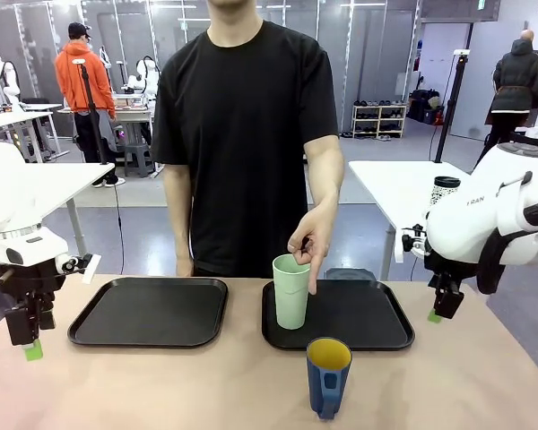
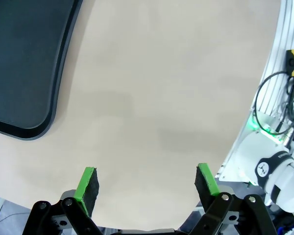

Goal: Sort and store the cups by type.
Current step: Pick up the Handle plastic cup and place it into the empty Flat Tray.

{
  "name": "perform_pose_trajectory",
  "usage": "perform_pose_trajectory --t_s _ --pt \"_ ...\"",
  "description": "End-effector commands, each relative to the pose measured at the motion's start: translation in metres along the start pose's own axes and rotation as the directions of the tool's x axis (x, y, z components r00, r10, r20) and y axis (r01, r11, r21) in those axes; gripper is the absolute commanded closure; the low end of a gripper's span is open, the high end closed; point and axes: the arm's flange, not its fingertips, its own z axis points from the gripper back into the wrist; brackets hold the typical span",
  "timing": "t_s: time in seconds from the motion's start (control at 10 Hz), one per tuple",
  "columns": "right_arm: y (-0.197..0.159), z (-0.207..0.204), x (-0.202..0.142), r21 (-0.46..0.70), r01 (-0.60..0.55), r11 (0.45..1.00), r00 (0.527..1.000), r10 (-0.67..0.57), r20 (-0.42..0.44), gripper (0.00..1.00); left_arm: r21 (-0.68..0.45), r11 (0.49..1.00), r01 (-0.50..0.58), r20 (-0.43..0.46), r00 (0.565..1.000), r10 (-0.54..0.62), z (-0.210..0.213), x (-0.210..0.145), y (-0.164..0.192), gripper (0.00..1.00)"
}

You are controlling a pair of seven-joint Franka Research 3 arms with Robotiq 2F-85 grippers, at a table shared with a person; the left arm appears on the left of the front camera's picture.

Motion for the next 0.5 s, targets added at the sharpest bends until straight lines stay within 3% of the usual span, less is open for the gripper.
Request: perform_pose_trajectory --t_s 0.0,0.2,0.4 --pt "-0.0023 -0.005 -0.0059 0.034 -0.151 0.988 0.989 0.151 -0.009 0.0 0.0 1.0 -0.011 -0.004 1.0 0.011 0.0035 0.001 0.0002 0.0" --pt "0.0053 -0.0093 -0.0056 0.042 -0.213 0.976 0.976 0.215 -0.033 0.0 0.0 1.0 -0.011 -0.004 1.0 0.011 0.0035 0.001 0.0002 0.0" --pt "0.006 -0.009 -0.0002 0.036 -0.171 0.985 0.985 0.172 -0.018 0.0 0.0 1.0 -0.011 -0.004 1.0 0.011 0.0035 0.001 0.0002 0.0"
